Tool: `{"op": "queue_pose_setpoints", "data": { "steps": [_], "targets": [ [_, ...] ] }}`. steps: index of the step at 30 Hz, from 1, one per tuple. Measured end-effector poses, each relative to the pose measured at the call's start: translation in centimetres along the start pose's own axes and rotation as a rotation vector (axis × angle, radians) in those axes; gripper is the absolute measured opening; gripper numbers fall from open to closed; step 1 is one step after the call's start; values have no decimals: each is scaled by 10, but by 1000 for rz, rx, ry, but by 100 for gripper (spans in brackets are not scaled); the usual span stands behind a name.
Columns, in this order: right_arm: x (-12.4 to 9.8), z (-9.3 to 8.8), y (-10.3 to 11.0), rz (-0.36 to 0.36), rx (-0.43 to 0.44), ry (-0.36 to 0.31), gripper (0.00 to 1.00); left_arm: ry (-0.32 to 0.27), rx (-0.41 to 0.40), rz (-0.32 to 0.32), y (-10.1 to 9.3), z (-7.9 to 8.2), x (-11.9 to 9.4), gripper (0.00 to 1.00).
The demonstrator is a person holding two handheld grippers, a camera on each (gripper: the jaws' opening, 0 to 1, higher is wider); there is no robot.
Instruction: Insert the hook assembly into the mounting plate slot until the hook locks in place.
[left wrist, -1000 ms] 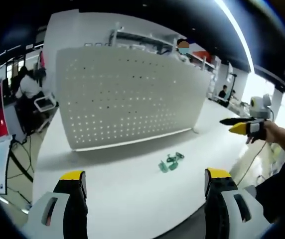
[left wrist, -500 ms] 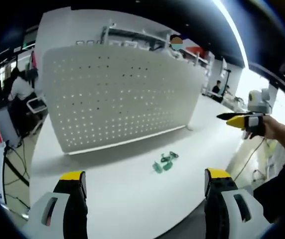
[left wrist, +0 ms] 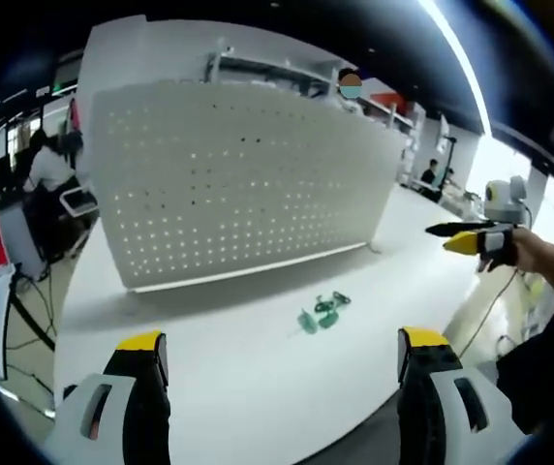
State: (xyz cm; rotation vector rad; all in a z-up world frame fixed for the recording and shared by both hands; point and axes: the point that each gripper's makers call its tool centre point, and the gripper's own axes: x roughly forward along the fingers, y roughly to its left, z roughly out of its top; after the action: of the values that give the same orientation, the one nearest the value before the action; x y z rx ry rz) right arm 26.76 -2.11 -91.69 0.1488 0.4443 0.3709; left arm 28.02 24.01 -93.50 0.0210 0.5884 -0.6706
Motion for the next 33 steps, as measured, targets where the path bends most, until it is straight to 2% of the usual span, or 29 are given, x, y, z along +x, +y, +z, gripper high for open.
{"op": "queue_pose_setpoints", "data": {
  "steps": [8,13,18,24,28,33],
  "targets": [
    [8,-15,-2,4,0,38,88,25,3,-3,0,-8,3,100],
    [16,-31,-6,-1,-75,87,81,43,-5,-3,2,-14,4,100],
    [26,-44,-10,6,-91,115,72,58,4,-7,2,-16,5,100],
    [34,-49,-12,5,-82,125,66,64,5,-11,4,-17,10,100],
    [35,-50,-12,4,-71,122,64,89,8,-19,4,-22,17,100],
    [46,-58,-7,23,-99,153,57,93,9,-34,-1,-24,22,100]
  ]
}}
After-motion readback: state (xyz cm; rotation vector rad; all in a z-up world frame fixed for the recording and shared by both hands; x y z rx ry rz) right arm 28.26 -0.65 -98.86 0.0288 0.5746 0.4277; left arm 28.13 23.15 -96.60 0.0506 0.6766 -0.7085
